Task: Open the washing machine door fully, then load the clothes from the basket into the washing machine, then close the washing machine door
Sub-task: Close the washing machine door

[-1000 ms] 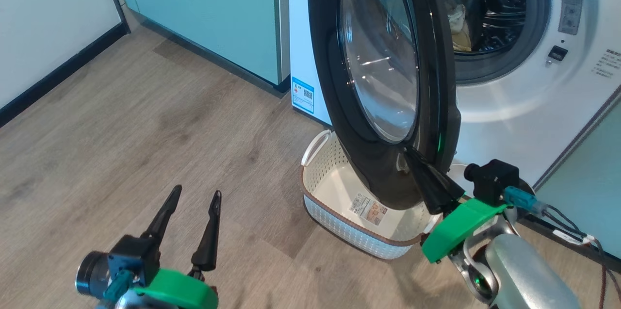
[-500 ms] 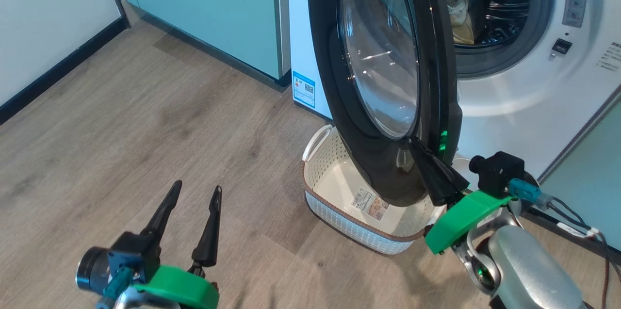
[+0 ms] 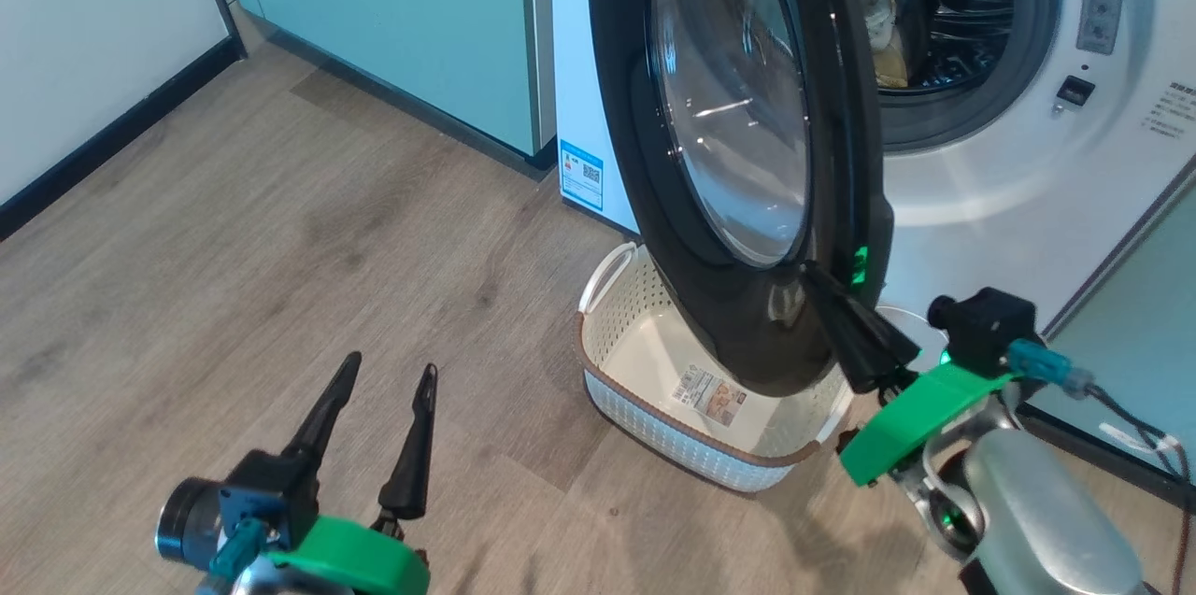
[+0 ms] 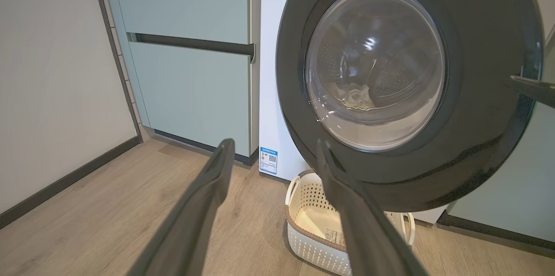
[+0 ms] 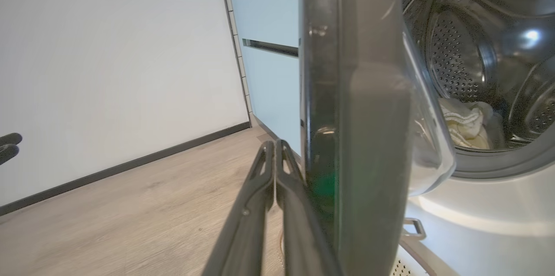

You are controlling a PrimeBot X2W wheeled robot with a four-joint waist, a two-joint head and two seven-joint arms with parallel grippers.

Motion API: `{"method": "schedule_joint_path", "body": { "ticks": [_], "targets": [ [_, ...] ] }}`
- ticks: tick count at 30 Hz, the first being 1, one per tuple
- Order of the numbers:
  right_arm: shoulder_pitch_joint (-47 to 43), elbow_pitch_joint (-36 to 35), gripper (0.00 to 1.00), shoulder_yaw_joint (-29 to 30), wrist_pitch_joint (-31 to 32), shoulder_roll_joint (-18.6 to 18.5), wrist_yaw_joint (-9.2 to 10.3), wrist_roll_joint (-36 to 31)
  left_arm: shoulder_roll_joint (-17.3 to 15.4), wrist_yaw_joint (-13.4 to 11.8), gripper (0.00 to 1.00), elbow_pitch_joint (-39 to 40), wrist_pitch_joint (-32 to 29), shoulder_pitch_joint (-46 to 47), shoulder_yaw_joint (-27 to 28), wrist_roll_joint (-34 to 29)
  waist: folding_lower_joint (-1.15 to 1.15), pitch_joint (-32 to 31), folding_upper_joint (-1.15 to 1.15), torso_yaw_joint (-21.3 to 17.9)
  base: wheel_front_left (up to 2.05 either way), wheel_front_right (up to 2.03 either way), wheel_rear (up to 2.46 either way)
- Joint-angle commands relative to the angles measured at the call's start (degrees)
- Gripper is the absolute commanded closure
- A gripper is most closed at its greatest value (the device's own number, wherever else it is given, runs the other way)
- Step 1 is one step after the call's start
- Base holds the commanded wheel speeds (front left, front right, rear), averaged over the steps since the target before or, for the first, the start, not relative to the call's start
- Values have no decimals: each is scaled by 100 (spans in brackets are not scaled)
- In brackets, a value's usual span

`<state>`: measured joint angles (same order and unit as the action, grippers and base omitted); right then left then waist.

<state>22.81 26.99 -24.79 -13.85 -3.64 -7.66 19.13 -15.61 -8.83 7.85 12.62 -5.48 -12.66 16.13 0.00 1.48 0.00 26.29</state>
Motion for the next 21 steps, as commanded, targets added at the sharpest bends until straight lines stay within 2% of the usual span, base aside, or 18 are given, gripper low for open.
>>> {"method": "schedule_joint_path", "body": {
  "ticks": [1, 12, 21],
  "targets": [
    [234, -153, 100, 96, -51, -6, 17, -24, -125, -38, 0, 183, 23, 310, 212, -36, 0, -7, 0, -3, 0, 0, 0],
    [255, -194, 100, 520, 38, -99, 17, -187, -127, -72, 0, 240, 48, 307, 180, -32, 0, 88, 0, -38, 0, 0, 0],
    [473, -299, 100, 937, 244, -248, 17, -393, -41, -103, 0, 286, 135, 387, 160, -37, 0, 417, 0, -30, 0, 0, 0]
  ]
}}
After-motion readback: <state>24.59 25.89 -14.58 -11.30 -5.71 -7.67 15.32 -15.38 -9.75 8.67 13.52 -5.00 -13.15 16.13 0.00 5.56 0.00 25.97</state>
